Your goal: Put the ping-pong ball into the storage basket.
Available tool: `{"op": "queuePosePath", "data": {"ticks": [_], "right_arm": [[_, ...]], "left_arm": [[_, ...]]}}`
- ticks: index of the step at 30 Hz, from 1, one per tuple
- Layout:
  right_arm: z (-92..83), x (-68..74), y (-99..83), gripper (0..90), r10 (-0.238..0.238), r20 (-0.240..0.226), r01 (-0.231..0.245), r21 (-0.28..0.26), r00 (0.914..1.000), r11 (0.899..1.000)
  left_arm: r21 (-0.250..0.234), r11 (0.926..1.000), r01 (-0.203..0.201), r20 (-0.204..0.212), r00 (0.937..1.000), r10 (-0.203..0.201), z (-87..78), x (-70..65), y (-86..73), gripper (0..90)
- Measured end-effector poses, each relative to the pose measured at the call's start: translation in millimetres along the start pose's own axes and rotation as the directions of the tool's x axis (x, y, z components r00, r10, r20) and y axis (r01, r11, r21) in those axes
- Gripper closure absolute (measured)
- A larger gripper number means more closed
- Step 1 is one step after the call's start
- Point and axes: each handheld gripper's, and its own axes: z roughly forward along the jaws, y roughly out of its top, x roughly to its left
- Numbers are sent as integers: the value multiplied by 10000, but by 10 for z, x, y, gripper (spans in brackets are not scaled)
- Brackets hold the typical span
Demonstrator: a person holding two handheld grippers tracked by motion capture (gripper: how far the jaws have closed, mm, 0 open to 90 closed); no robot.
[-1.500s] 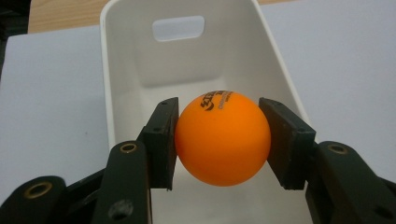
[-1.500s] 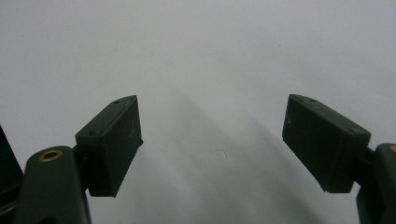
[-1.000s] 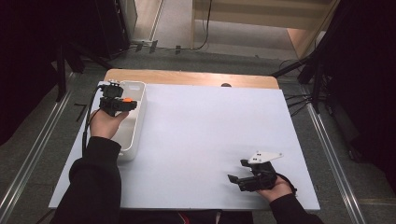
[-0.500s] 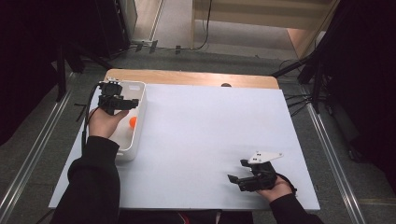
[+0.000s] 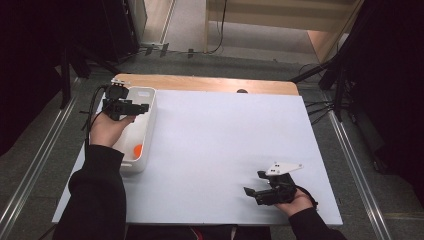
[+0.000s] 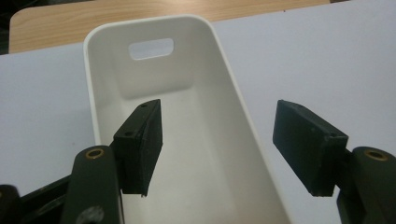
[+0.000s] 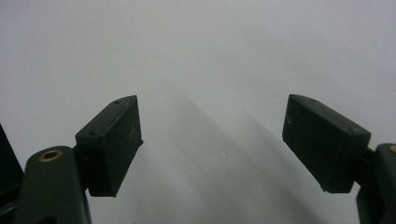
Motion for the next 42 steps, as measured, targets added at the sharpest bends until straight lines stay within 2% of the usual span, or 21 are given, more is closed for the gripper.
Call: {"op": "queuePosePath", "data": {"ticks": [4, 8, 13, 18, 20, 24, 30, 38, 42], "right_arm": [[-1, 2, 0, 185, 64, 13, -64, 6, 10000, 10000], [0, 0, 1, 185, 0, 12, 0, 26, 10000, 10000], [0, -1, 5, 185, 60, -4, -60, 16, 10000, 10000], [2, 2, 6, 185, 67, 3, -67, 14, 10000, 10000], [1, 2, 7, 185, 65, 10, -65, 17, 10000, 10000], [1, 2, 7, 185, 28, 6, -28, 40, 10000, 10000], [1, 0, 3, 185, 52, -6, -52, 14, 10000, 10000], [2, -2, 3, 185, 77, 11, -77, 10, 10000, 10000], [2, -5, 1, 185, 68, -12, -68, -30, 10000, 10000]], "left_arm": [[-39, 10000, -39, 333, 9994, 40, -49, -43, 23, 309], [-28, 9986, -522, 531, 9972, 523, -73, -117, 38, 282], [-195, 9957, -908, 881, 9918, 921, -97, -213, 49, 282], [-223, 9925, -1201, 1472, 9815, 1221, -114, -282, 54, 281], [-103, 9888, -1492, 1674, 9746, 1488, -106, -313, 47, 281], [-88, 9862, -1656, 2096, 9640, 1637, -89, -357, 44, 281], [-124, 9825, -1858, 2425, 9527, 1832, -80, -426, 38, 281], [-128, 9749, -2222, 2899, 9323, 2163, -72, -524, 34, 281], [-117, 9716, -2365, 2997, 9261, 2290, -61, -579, 27, 281]]}}
